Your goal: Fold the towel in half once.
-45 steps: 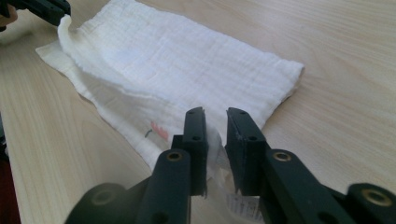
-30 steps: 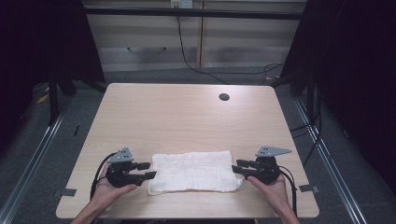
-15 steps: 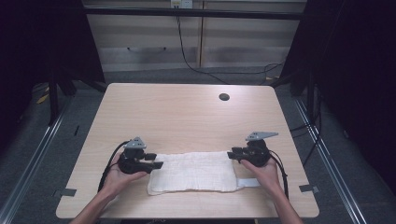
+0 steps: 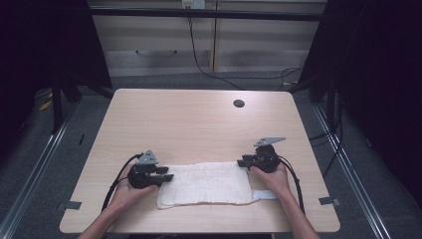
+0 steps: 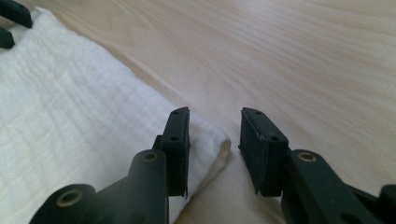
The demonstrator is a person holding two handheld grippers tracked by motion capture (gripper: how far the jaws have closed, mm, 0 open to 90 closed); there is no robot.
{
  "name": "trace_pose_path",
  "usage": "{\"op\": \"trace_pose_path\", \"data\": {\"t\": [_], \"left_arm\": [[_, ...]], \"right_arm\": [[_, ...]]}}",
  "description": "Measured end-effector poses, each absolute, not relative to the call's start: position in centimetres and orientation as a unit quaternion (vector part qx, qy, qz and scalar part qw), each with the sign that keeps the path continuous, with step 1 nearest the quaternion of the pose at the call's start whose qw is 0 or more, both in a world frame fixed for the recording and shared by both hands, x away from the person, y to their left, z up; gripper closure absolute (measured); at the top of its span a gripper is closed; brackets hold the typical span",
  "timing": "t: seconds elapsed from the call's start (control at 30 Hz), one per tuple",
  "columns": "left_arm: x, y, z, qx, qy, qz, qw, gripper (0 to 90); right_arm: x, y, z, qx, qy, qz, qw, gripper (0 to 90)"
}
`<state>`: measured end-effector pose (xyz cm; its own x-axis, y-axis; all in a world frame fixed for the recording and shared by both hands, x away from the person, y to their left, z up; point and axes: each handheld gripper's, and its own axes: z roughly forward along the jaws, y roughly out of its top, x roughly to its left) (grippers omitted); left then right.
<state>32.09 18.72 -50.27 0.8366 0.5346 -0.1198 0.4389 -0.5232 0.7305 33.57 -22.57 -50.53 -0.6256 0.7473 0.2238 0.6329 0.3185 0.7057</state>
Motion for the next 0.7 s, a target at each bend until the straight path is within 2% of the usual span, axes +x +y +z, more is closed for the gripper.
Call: {"op": "trace_pose_path", "data": {"t": [0.1,0.13,0.27,0.33,0.5,0.53,0.7], "left_arm": [[32.1,18.7,-50.2,0.874,0.272,0.061,0.397,60.5],[32.2,18.7,-50.2,0.875,0.271,0.059,0.397,60.5],[32.7,19.1,-49.9,0.876,0.282,0.045,0.389,60.3],[33.1,19.6,-49.6,0.866,0.294,0.042,0.402,58.1],[35.2,20.9,-48.6,0.836,0.344,0.052,0.425,59.0],[35.8,20.8,-48.7,0.836,0.348,0.039,0.423,60.1],[36.0,19.5,-49.4,0.856,0.327,0.051,0.398,59.8]], "right_arm": [[33.4,-22.4,-50.5,0.417,0.816,0.393,0.073,71.7],[33.3,-22.5,-50.5,0.418,0.817,0.39,0.072,76.8],[33.2,-22.6,-50.5,0.422,0.817,0.387,0.071,85.0],[33.2,-22.6,-50.5,0.423,0.816,0.388,0.068,86.3],[33.3,-22.7,-50.5,0.426,0.815,0.387,0.064,87.1],[33.3,-22.7,-50.4,0.428,0.815,0.386,0.064,87.1],[33.2,-22.7,-50.4,0.43,0.815,0.382,0.068,87.1]]}}
